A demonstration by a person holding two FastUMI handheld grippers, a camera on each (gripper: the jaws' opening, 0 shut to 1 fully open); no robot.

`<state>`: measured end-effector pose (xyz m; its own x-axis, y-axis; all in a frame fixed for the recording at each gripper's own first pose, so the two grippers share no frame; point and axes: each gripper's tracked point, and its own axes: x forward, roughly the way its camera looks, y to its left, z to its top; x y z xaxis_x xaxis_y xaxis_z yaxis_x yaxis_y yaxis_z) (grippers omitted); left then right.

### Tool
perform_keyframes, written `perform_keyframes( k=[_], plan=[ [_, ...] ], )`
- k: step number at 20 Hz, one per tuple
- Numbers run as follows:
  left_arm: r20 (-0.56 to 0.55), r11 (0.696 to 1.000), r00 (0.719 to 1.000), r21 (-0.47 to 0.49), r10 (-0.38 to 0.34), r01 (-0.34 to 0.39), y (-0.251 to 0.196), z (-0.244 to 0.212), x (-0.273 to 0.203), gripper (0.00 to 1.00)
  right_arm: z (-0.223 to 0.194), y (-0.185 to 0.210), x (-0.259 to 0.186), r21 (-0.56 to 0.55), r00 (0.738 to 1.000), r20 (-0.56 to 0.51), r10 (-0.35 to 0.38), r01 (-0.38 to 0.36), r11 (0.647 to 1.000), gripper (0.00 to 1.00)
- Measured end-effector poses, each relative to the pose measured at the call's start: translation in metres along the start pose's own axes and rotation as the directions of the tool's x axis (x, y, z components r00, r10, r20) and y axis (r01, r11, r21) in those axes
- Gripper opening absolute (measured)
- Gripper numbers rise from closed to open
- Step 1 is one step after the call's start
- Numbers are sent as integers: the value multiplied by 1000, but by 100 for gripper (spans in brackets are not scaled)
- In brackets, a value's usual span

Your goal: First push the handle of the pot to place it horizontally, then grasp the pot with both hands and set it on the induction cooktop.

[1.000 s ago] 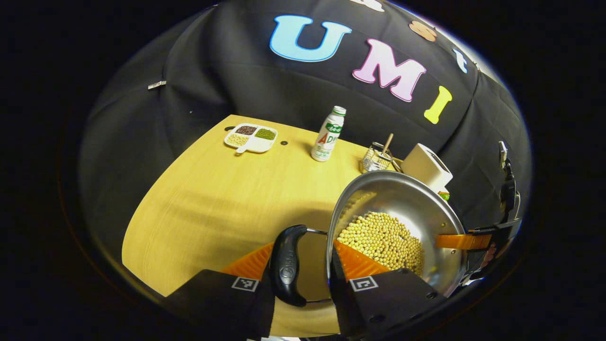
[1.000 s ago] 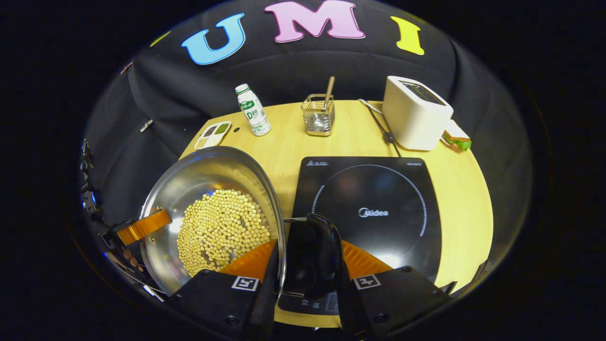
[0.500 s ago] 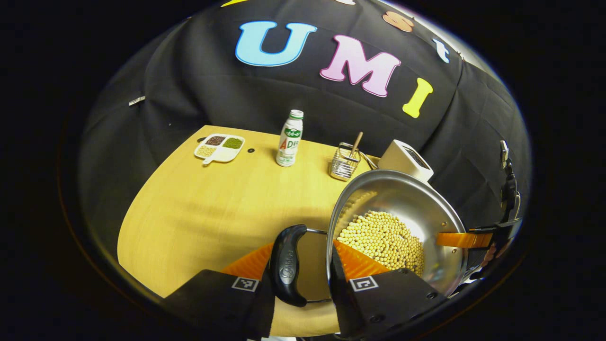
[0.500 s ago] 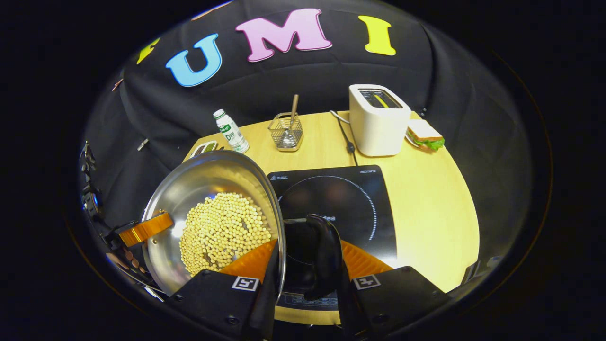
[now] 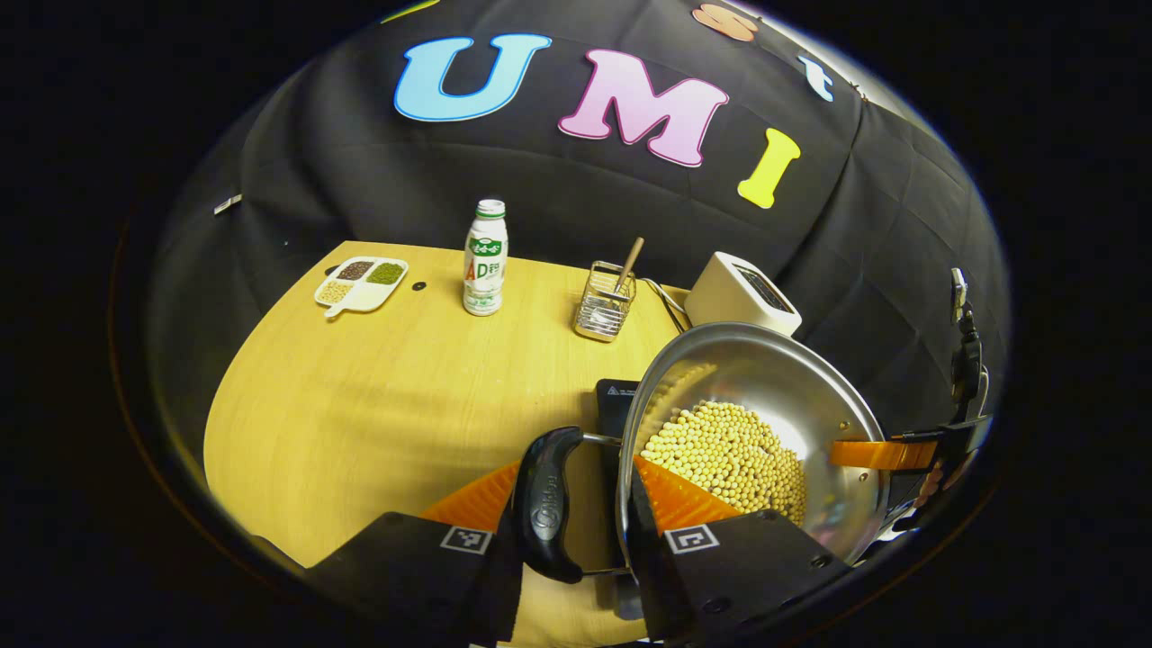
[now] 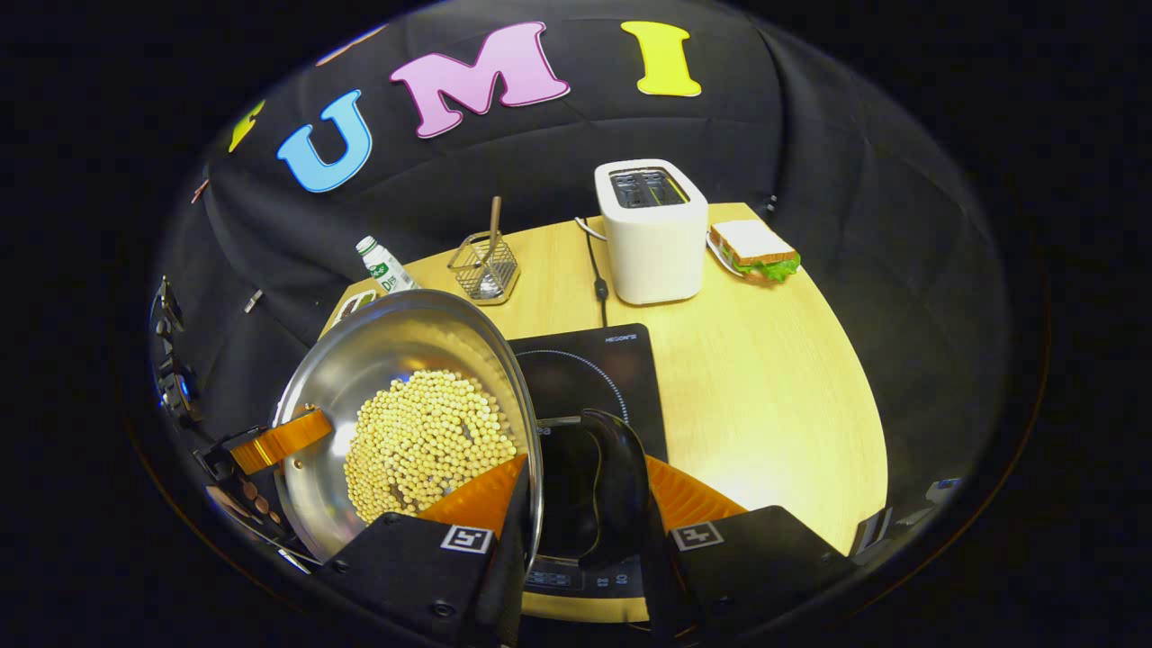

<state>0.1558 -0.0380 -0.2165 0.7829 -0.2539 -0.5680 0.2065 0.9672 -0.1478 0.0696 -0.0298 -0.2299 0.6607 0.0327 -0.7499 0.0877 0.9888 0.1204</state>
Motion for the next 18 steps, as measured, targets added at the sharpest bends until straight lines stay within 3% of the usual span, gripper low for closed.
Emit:
perform_keyframes(
  k=[8,18],
  plan=[
    [-10,1000,1000,-24,-18,18,-28,-3,38,57,14,-42,24,0,1000,-22,-16,16,1000,57],
    [-43,998,999,-50,-28,25,-28,-15,82,55,16,-59,63,-29,998,-49,-32,31,999,57]
  ],
)
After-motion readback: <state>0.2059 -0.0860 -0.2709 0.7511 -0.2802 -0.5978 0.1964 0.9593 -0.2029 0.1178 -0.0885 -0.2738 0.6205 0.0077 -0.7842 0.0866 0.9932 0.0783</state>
